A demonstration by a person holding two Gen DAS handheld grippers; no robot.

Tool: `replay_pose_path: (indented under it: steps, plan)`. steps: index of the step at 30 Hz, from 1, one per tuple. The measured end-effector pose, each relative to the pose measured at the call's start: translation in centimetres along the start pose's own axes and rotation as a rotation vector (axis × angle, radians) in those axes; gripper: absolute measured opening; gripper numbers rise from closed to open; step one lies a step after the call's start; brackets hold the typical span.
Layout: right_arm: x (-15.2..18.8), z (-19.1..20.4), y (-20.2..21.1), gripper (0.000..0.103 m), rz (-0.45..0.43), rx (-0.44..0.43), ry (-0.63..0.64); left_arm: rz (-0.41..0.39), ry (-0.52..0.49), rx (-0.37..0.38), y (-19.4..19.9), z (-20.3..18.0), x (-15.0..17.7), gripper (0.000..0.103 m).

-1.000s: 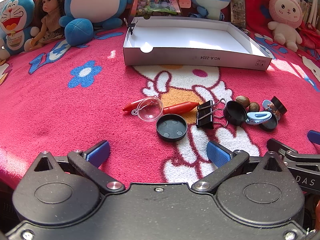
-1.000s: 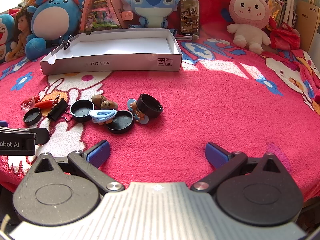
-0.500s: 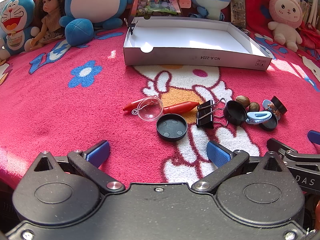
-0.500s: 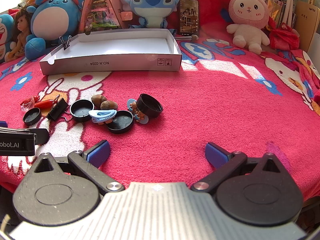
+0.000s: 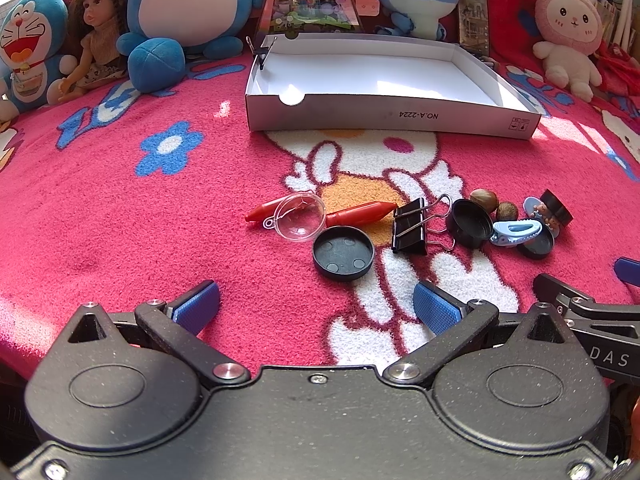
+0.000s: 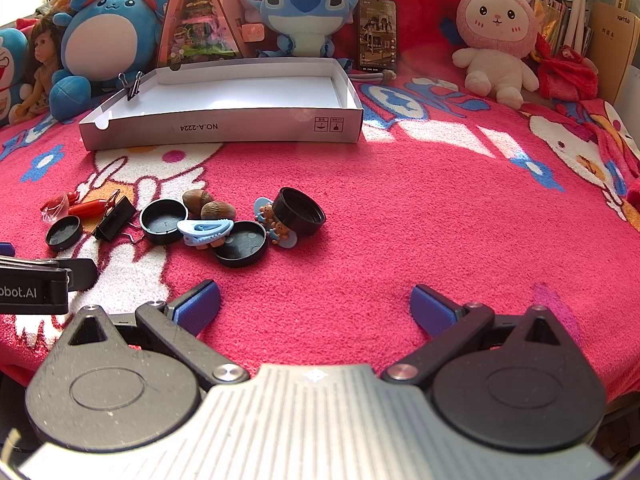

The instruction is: Organize rigid objects

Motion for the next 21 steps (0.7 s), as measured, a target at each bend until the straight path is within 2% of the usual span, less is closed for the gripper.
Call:
replay_pose_path:
  steps: [21]
  plan:
    - [-0.2,-0.23,-0.22,0.103,0.012,0.004,0.005,0.021,-0.043,0.032,-0.28,0.45,-0.27,0.103]
Point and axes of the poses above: each gripper's, at about its wrist camera, not at the fingertips, and y roughly against the way its jaws point, z to its left, x to its underside, the point moved 4 cm from there along -y, roughly the way its jaws point, and after that the axes turned 4 degrees about -x, right-handed, at the moved point
